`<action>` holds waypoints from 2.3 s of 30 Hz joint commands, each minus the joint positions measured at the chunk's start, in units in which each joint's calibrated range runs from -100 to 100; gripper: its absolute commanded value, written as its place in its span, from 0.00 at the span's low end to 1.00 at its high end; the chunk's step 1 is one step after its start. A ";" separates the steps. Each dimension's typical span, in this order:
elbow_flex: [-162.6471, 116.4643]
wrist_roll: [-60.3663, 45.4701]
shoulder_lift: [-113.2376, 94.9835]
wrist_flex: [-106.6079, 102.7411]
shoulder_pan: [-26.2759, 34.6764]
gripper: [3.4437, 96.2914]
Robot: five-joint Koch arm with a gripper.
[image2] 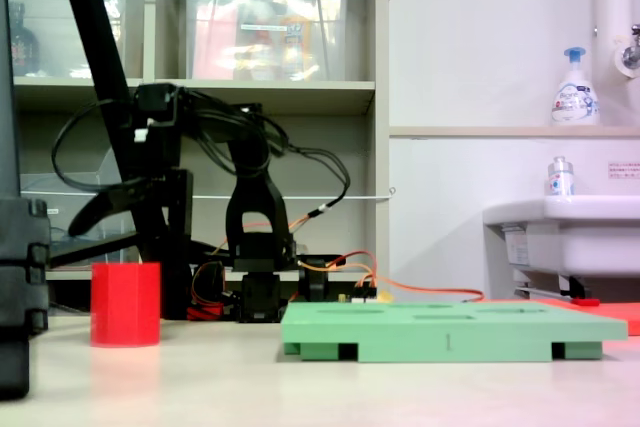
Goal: Put the octagonal pillar block into the corresponding hole
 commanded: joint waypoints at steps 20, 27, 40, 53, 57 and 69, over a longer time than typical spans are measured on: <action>2.48 -0.98 11.08 5.34 0.68 0.48; 2.58 -0.78 11.08 -1.30 0.63 0.44; 2.88 5.91 4.80 -3.03 2.59 0.44; 2.88 18.75 -21.46 -3.03 14.31 0.44; 3.18 23.59 -25.93 -3.03 19.78 0.44; 6.27 38.49 -19.36 -3.03 34.09 0.44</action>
